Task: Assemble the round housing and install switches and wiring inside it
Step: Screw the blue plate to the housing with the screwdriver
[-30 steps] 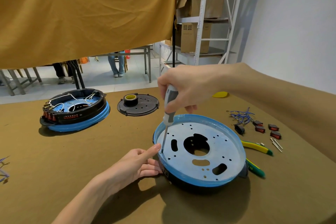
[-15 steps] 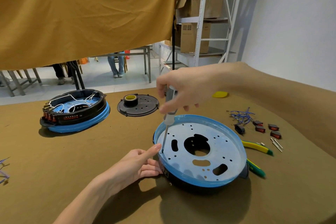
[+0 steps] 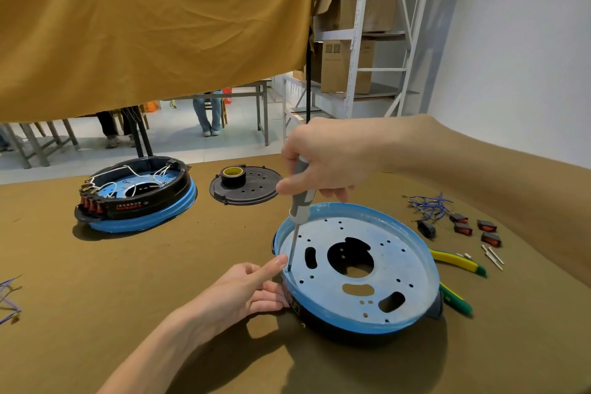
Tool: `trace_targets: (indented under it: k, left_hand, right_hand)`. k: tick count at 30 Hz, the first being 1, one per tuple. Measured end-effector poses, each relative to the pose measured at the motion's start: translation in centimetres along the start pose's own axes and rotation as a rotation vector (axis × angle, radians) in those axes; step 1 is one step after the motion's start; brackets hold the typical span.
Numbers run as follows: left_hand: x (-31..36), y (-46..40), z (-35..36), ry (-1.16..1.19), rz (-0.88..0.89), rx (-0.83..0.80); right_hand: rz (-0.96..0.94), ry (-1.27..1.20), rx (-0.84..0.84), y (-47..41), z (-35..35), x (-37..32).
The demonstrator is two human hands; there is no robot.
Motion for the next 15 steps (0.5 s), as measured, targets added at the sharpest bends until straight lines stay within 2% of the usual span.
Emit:
trace_targets:
  k: [4, 8, 12, 15]
  left_hand:
    - [-0.01, 0.02, 0.04, 0.001, -0.003, 0.005]
    - [0.19, 0.33, 0.09, -0.007, -0.003, 0.012]
    - [0.51, 0.7, 0.36, -0.014, 0.009, 0.006]
    - [0.65, 0.86, 0.47, -0.023, 0.009, 0.009]
  right_hand:
    - [-0.031, -0.1, -0.079, 0.57, 0.3, -0.01]
    - [-0.026, -0.074, 0.008, 0.12, 0.13, -0.31]
    - [-0.043, -0.112, -0.077, 0.51, 0.05, -0.28]
    - [-0.035, -0.103, -0.067, 0.31, -0.07, -0.24]
Point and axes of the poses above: each hand's wrist, its own y-axis away from the middle knuckle, its own z-axis out of the palm, x = y × z, the point moved 10 cm from there along -y, towards the middle knuckle, and after that the axes turned 4 degrees about y, right-handed, at the moved point
